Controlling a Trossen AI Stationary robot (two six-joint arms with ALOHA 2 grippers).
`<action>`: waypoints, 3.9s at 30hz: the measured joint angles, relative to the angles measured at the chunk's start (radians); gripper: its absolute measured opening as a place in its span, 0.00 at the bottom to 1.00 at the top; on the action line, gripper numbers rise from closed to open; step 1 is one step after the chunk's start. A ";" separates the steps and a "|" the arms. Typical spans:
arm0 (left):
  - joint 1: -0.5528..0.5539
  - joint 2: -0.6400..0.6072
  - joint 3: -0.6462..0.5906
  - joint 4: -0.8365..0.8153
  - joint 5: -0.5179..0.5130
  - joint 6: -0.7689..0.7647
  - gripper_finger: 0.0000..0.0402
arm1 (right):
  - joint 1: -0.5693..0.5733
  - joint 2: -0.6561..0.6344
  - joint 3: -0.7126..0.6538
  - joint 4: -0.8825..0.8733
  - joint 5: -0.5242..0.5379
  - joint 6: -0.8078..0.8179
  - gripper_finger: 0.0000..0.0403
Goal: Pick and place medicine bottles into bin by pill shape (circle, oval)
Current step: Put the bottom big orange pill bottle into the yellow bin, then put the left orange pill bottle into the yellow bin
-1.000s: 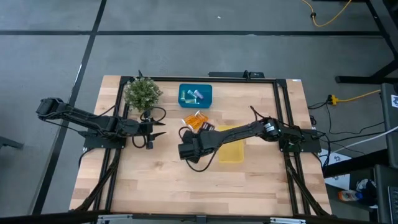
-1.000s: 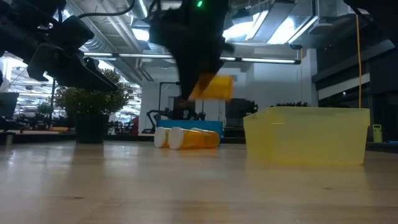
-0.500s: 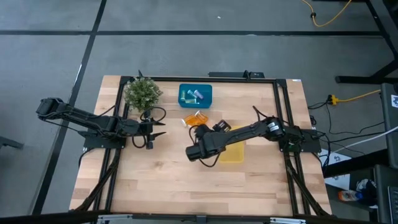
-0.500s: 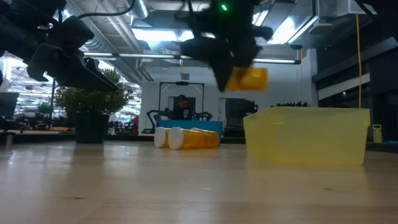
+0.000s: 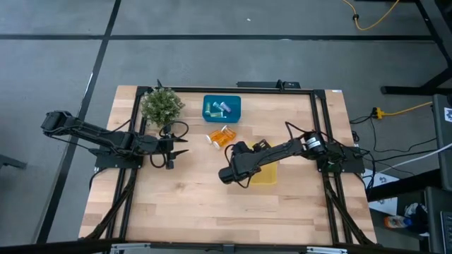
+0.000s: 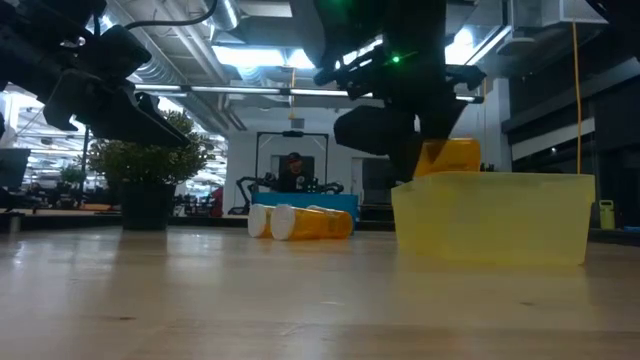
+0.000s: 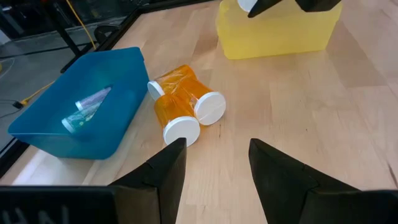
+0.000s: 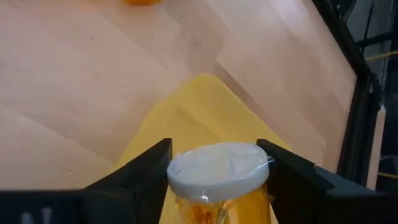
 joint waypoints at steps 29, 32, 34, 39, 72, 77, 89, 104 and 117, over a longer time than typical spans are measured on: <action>0.000 0.000 0.000 0.001 0.000 0.000 0.42 | -0.087 0.002 0.091 0.246 0.172 -0.184 0.71; 0.000 0.000 0.000 0.001 0.000 -0.002 0.42 | -0.132 0.002 0.083 0.404 0.023 -0.361 0.71; 0.000 0.000 0.000 0.001 0.000 -0.003 0.42 | -0.158 0.003 0.082 0.485 -0.066 -0.508 0.71; 0.000 0.000 0.000 0.000 0.000 -0.003 0.42 | -0.217 0.003 0.082 0.570 -0.260 -0.875 0.71; 0.000 0.000 0.000 0.001 0.000 -0.004 0.42 | -0.337 0.089 0.080 0.617 -0.376 -1.503 0.71; 0.000 0.000 0.000 0.001 0.000 -0.004 0.42 | -0.340 0.111 0.080 0.617 -0.399 -1.504 0.71; 0.000 0.000 0.000 0.000 0.000 -0.004 0.42 | -0.339 0.137 0.083 0.635 -0.405 -1.450 0.61; 0.000 0.000 0.000 0.000 0.000 -0.004 0.42 | -0.306 -0.008 0.088 0.497 -0.335 -1.000 0.44; 0.000 0.000 0.000 0.000 0.000 -0.004 0.42 | -0.118 -0.114 0.072 0.013 -0.059 -0.397 0.45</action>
